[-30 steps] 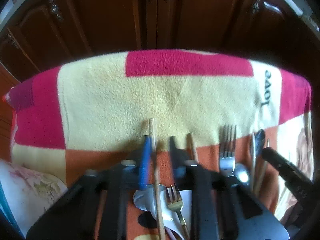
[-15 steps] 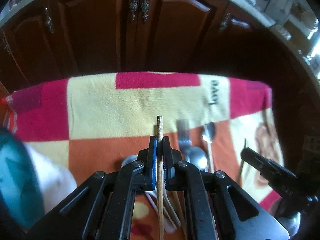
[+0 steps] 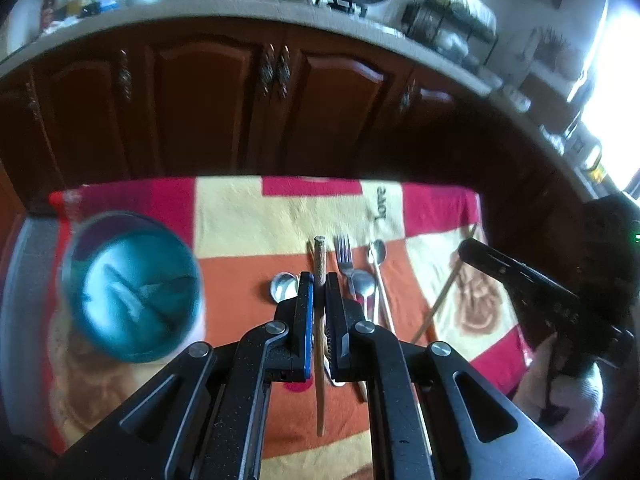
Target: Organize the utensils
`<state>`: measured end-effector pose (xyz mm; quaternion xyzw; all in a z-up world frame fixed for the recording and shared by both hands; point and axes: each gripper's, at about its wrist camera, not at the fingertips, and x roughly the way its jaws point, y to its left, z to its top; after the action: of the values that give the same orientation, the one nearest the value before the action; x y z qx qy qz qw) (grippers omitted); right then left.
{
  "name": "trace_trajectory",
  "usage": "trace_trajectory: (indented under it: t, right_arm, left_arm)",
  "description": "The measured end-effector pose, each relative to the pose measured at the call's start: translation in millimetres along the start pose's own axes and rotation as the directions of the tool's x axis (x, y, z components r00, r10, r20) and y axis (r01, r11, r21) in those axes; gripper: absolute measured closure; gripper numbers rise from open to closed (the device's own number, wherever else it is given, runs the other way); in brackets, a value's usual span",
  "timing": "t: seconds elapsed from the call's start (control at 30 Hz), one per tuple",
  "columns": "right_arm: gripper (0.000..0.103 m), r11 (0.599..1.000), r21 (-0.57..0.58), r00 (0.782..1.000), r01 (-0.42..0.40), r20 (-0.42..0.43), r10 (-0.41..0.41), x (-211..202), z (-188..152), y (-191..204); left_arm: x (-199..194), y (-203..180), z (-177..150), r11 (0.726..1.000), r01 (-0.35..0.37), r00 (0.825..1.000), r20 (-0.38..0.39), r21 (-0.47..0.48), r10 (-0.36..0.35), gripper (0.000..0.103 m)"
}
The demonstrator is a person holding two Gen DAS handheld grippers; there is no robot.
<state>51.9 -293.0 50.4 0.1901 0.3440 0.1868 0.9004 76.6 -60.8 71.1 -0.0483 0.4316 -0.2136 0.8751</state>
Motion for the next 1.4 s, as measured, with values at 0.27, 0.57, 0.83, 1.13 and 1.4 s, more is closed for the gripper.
trace_trajectory:
  t: [0.27,0.57,0.83,1.13,1.4]
  right_arm:
    - [0.099,0.995,-0.087,0.995,-0.049,0.080,0.056,-3,44,68]
    - [0.099,0.982,-0.155,0.984,-0.111,0.121,0.130,38,76,146]
    - [0.099,0.975,-0.218,0.992,-0.051,0.101,0.075,103,54,168]
    - [0.099,0.980,-0.190,0.998,-0.051,-0.034,0.046,159,23,144]
    - [0.098,0.994,-0.099,0.992,-0.046,-0.120,0.034,173,16,119]
  left_arm:
    - [-90,34,32,0.999,-0.017,0.987,0.157,-0.030,0.021,0.099]
    - [-135,88,71,0.977,-0.189,0.923,0.321,-0.101,0.212,0.099]
    - [-92,125,59,0.949,-0.288,0.895,0.317,-0.130,0.315,0.099]
    - [-40,144,35,0.941,-0.308,0.921,0.203,-0.139,0.332,0.099]
    - [-34,140,33,0.943,-0.301,0.932,0.167,-0.142,0.322,0.096]
